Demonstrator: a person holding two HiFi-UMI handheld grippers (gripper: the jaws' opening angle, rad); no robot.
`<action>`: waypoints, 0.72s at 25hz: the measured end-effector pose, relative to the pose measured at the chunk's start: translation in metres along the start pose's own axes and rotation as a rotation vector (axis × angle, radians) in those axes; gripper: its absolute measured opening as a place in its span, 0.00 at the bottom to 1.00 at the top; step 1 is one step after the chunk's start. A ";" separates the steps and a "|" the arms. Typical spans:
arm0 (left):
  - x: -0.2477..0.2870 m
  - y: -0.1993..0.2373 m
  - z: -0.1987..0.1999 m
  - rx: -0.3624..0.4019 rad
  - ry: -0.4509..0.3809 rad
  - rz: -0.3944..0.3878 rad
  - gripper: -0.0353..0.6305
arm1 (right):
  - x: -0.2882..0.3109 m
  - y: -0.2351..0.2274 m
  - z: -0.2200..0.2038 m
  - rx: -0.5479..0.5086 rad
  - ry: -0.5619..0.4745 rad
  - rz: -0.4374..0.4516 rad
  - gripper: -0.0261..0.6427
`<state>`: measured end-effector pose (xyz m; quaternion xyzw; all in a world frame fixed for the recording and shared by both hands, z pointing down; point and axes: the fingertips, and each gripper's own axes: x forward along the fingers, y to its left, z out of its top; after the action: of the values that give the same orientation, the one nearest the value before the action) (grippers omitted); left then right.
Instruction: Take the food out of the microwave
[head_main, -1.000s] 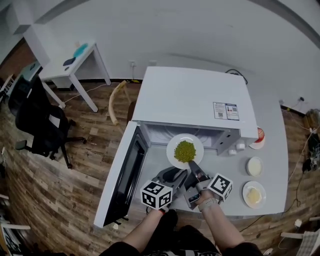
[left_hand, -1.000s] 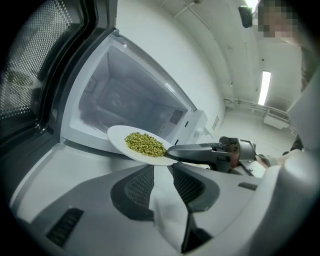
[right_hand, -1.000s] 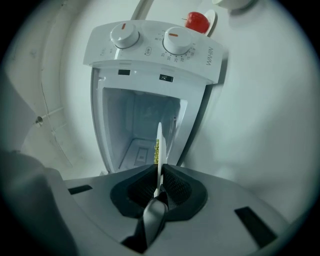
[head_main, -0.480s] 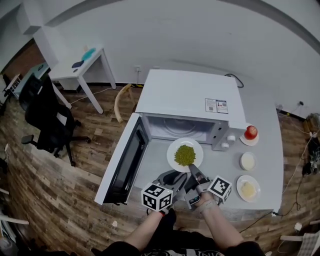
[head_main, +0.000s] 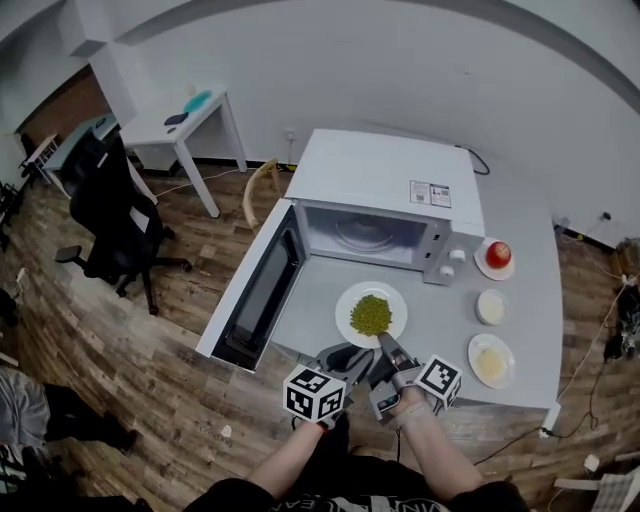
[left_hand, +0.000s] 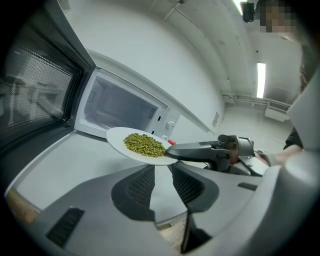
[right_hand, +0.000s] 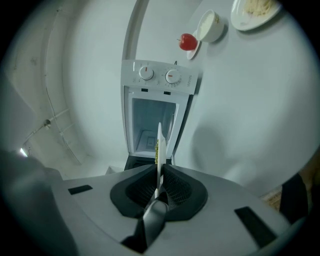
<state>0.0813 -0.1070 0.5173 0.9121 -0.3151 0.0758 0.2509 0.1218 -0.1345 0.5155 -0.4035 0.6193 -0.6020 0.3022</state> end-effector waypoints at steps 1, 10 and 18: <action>-0.004 -0.004 -0.003 -0.001 0.000 0.004 0.22 | -0.005 0.000 -0.004 -0.003 0.006 -0.002 0.12; -0.035 -0.033 -0.029 -0.005 -0.009 0.033 0.20 | -0.043 0.001 -0.032 -0.017 0.040 0.006 0.12; -0.051 -0.056 -0.047 0.002 -0.017 0.042 0.20 | -0.072 -0.004 -0.047 -0.014 0.039 0.008 0.12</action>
<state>0.0763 -0.0182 0.5195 0.9062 -0.3364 0.0734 0.2456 0.1178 -0.0483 0.5153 -0.3912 0.6307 -0.6044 0.2895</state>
